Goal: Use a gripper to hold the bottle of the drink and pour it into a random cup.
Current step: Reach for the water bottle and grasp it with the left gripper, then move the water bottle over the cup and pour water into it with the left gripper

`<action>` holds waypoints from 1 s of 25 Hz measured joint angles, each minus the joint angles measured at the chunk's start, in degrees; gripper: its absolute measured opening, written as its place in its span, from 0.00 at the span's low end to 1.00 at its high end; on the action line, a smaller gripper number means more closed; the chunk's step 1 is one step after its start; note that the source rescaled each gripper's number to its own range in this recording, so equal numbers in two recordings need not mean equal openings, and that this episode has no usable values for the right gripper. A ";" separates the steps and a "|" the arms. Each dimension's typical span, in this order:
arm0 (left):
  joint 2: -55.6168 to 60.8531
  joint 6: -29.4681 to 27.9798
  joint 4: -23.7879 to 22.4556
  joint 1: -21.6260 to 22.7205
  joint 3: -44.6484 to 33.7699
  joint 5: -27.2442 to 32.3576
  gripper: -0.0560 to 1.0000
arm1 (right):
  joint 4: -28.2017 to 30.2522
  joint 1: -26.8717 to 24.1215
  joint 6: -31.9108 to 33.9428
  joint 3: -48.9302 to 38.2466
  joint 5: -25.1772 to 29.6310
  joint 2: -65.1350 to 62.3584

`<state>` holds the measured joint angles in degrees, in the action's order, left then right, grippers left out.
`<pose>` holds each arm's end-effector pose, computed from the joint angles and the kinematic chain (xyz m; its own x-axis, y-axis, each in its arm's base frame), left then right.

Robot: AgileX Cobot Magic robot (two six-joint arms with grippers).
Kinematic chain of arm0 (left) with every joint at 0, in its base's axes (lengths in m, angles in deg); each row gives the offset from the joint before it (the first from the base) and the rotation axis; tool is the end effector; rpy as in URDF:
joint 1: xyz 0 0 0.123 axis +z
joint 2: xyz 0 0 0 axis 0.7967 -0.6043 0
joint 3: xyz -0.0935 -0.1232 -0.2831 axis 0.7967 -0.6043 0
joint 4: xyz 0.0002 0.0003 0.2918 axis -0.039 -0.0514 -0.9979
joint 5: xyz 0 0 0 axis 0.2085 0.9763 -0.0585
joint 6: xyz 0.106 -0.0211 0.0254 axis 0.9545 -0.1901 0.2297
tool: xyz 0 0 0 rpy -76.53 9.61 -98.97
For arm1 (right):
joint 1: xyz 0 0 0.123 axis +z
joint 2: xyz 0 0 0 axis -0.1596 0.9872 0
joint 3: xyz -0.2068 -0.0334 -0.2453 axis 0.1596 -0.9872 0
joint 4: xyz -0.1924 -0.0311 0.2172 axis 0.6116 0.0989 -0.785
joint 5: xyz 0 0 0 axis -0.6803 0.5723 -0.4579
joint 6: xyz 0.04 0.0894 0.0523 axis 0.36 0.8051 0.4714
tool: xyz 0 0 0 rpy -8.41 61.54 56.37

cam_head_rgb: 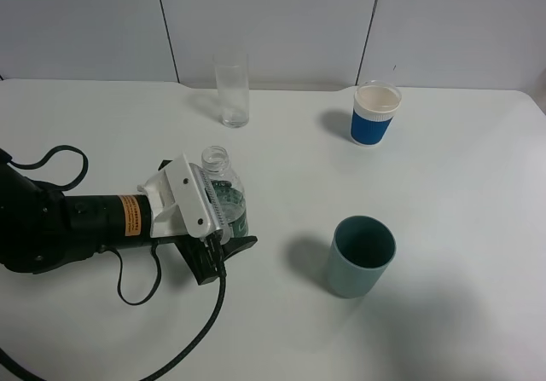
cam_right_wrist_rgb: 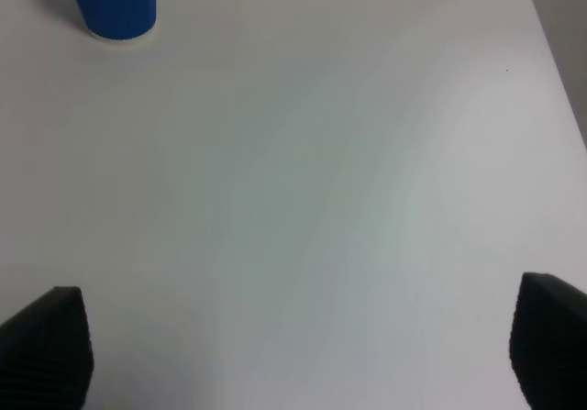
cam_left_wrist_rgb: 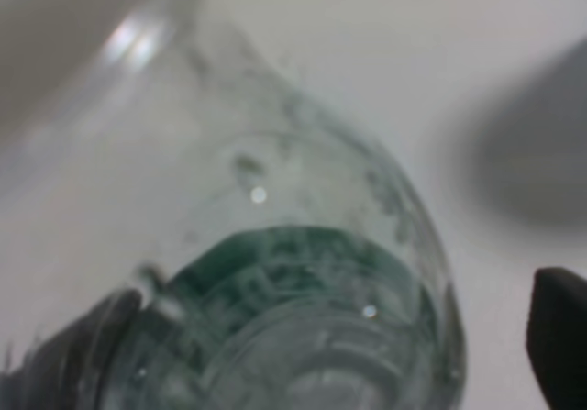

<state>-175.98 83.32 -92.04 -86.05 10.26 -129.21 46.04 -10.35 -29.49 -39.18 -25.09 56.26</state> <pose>0.2257 -0.1968 0.0840 -0.0575 0.4783 -0.8763 0.8751 0.4466 0.1864 0.0124 0.0025 0.2822 -0.4695 -0.0245 -0.8826 -0.0175 0.9997 -0.0184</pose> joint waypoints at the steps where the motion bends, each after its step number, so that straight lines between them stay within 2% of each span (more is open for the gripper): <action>1: 0.03 0.00 0.00 0.00 0.00 0.00 0.88 | 0.00 0.00 0.00 0.00 0.00 0.00; 3: 0.03 0.00 -0.06 0.00 0.16 -0.12 0.87 | 0.00 0.00 0.00 0.00 0.00 0.00; 5: 0.03 -0.20 -0.37 0.00 0.68 -0.19 0.78 | 0.00 0.00 0.00 0.00 0.00 0.00; 7: 0.03 -0.25 -0.39 0.00 0.78 -0.32 0.54 | 0.00 0.00 0.00 0.00 0.00 0.00; 9: 0.03 -0.39 -0.59 0.00 0.78 -0.32 0.16 | 0.00 0.00 0.00 0.00 0.00 0.00; 10: 0.03 -0.32 -0.65 0.00 0.78 -0.32 0.06 | 0.00 0.00 0.00 0.00 0.00 0.00; 25: 0.47 -0.39 0.49 0.00 0.78 0.74 0.05 | 0.00 0.00 0.00 0.00 0.00 0.00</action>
<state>-175.51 82.94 -91.54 -86.05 11.04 -128.48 46.04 -10.35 -29.49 -39.18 -25.09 56.26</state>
